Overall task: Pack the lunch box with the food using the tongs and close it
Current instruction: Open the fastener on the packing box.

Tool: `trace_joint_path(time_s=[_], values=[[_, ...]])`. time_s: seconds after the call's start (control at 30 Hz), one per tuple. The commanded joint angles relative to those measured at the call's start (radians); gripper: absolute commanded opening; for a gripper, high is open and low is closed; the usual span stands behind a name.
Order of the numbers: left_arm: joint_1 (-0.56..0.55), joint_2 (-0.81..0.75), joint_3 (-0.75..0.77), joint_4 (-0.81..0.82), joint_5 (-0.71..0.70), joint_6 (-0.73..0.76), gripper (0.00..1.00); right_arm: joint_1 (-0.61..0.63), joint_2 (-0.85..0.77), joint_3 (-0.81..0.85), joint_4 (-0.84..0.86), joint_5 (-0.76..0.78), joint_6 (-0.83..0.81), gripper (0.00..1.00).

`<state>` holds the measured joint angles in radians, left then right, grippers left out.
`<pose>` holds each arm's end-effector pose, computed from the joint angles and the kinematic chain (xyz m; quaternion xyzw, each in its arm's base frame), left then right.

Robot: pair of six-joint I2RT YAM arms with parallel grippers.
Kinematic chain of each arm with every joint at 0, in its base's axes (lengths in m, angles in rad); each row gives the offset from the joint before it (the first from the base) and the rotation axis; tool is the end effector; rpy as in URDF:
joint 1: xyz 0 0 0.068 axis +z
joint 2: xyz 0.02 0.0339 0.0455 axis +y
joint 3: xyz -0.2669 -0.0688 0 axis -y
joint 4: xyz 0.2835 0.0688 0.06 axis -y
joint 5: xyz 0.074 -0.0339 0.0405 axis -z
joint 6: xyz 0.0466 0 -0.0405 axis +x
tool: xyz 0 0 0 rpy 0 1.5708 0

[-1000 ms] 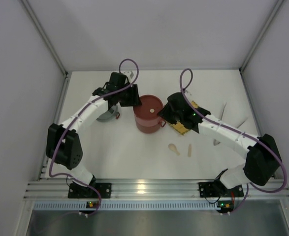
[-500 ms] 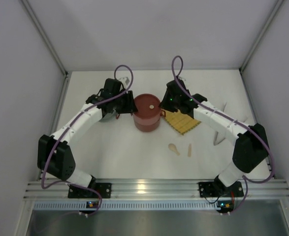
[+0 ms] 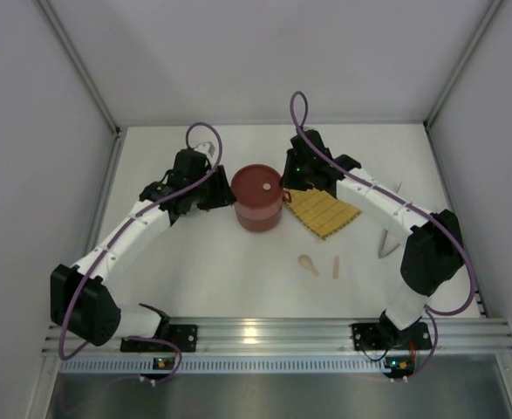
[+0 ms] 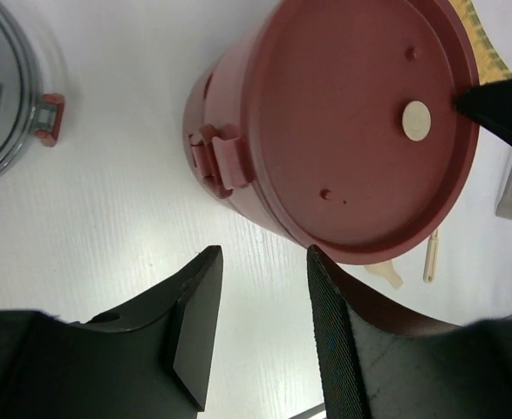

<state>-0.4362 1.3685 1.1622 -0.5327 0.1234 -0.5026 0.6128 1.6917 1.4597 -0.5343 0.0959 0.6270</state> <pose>0.3103 -0.1510 0.2946 -0.0054 0.9133 -0.2327 0.3341 0.3532 0.2429 0.2882 0.0253 0.9190 0.1913 0.3439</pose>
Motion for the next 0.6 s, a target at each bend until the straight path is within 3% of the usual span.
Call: trace_joint_path(time_s=[0.0,0.27,0.57], values=[[0.001,-0.072,-0.025,0.066,-0.106,-0.074,0.49,-0.010,0.008,0.018,-0.069,-0.012,-0.038,0.11],[0.014,-0.071,-0.082,0.085,-0.226,-0.211,0.49,-0.038,0.016,0.033,-0.087,-0.033,-0.072,0.12],[0.022,-0.066,-0.208,0.255,-0.193,-0.277,0.47,-0.044,0.023,0.037,-0.095,-0.039,-0.098,0.13]])
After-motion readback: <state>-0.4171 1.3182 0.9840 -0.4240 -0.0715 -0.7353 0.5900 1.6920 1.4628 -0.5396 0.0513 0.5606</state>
